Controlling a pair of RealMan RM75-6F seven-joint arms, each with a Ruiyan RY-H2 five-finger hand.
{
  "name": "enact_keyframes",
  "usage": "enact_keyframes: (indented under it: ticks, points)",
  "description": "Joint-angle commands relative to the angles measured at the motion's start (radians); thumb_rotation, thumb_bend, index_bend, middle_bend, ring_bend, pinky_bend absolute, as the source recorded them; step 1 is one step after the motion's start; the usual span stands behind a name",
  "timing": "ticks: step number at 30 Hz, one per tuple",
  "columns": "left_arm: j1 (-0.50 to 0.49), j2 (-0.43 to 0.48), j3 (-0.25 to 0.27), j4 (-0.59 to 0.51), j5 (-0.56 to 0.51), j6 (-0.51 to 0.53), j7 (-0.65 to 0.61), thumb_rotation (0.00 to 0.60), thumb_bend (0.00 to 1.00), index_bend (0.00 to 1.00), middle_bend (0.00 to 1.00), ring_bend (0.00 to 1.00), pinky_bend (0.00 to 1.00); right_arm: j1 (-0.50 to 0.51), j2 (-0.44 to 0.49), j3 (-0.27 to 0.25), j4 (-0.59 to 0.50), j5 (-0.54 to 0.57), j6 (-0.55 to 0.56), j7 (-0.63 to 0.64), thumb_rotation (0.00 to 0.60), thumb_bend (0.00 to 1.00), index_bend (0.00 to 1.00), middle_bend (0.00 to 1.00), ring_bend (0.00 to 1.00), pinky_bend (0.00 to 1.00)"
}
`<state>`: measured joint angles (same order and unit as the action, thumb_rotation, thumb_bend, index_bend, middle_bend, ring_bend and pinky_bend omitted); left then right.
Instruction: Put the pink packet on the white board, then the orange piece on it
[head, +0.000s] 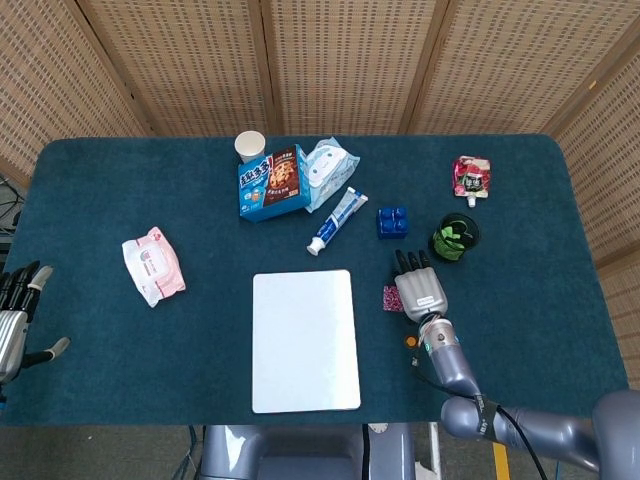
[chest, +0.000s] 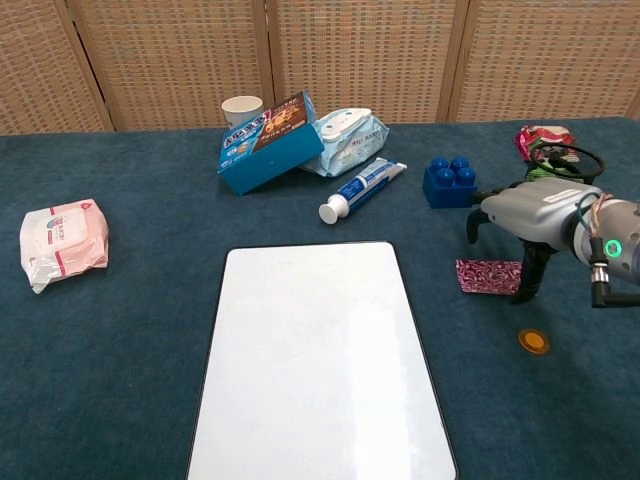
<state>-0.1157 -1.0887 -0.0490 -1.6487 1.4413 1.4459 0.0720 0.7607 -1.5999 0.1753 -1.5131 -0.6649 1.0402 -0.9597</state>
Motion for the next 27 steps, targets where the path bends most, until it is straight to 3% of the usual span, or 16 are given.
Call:
enact_keyframes:
  ticks: [1, 14, 27]
  points:
    - [0.000, 0.000, 0.000, 0.000, 0.000, -0.001, -0.002, 0.600, 0.00, 0.00, 0.00, 0.00, 0.00, 0.006, -0.001, -0.002, 0.011, 0.012, -0.001, 0.003, 0.600, 0.00, 0.26, 0.00, 0.00, 0.00]
    - [-0.001, 0.002, -0.001, 0.001, -0.001, -0.005, -0.009, 0.600, 0.00, 0.00, 0.00, 0.00, 0.00, 0.028, -0.018, -0.020, 0.047, 0.059, -0.006, -0.002, 0.600, 0.02, 0.33, 0.00, 0.00, 0.00]
    - [-0.002, 0.004, 0.001, -0.001, 0.005, -0.009, -0.015, 0.600, 0.00, 0.00, 0.00, 0.00, 0.00, 0.040, -0.038, -0.029, 0.075, 0.058, -0.006, 0.025, 0.600, 0.22, 0.47, 0.00, 0.00, 0.00]
